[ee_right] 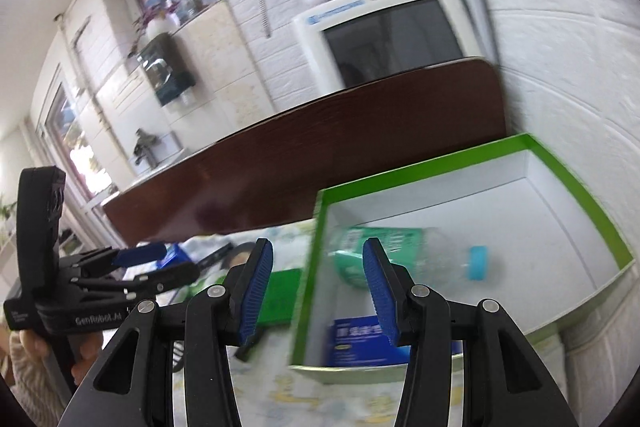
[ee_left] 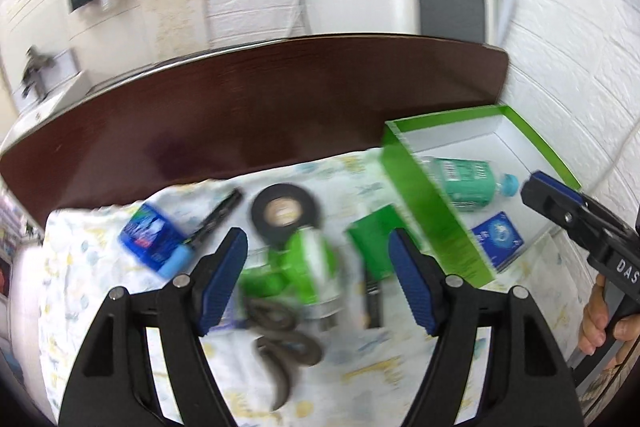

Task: Organize rigid objects
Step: 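Move the right tool to the red card box and grasp it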

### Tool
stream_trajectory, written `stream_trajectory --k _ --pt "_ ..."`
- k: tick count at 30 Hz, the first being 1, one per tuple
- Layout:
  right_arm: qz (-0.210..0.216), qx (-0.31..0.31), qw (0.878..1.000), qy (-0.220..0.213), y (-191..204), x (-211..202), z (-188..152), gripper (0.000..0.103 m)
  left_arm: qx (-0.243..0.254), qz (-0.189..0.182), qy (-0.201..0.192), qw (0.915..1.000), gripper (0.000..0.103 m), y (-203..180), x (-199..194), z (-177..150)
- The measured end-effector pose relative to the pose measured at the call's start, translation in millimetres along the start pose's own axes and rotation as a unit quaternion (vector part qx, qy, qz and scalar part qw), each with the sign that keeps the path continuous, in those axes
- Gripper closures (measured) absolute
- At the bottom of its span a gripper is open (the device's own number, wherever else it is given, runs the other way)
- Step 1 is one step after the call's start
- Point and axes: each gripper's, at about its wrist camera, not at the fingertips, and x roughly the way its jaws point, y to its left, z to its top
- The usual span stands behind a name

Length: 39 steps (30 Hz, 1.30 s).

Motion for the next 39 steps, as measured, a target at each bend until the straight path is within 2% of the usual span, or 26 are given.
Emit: stream_trajectory --k 4,8,15,21,25,35,37,39 --pt "0.014 -0.029 0.999 0.026 39.8 16.8 -9.6 0.054 -0.051 0.026 -0.005 0.9984 0.031 47.4 -4.2 -19.0" --pt "0.026 -0.061 0.996 0.053 80.6 36.9 -19.8 0.054 -0.066 0.032 0.007 0.9973 0.031 77.2 3.2 -40.5" --pt "0.033 -0.086 0.991 0.094 127.8 70.7 -35.3 0.054 -0.1 -0.002 0.026 0.9946 0.032 122.2 20.4 -65.5" --pt "0.024 -0.069 0.989 0.129 155.4 102.3 -43.3 0.054 -0.102 -0.059 0.017 0.9929 0.034 136.3 22.4 -74.5" --pt "0.02 -0.051 0.988 0.148 164.4 118.0 -43.6 0.054 -0.08 -0.086 0.009 0.993 0.034 136.1 20.3 -80.0" --pt "0.002 -0.063 0.981 0.182 192.3 151.4 -53.3 0.055 -0.059 -0.119 0.038 0.9904 0.034 135.5 41.1 -89.1" --pt "-0.006 -0.064 0.98 0.189 193.5 157.4 -55.7 0.059 -0.06 -0.126 0.046 0.9892 0.034 135.1 48.0 -88.8" --pt "-0.021 -0.06 0.978 0.197 191.1 163.4 -57.4 0.059 -0.063 -0.133 0.053 0.9877 0.034 136.0 53.4 -88.8"
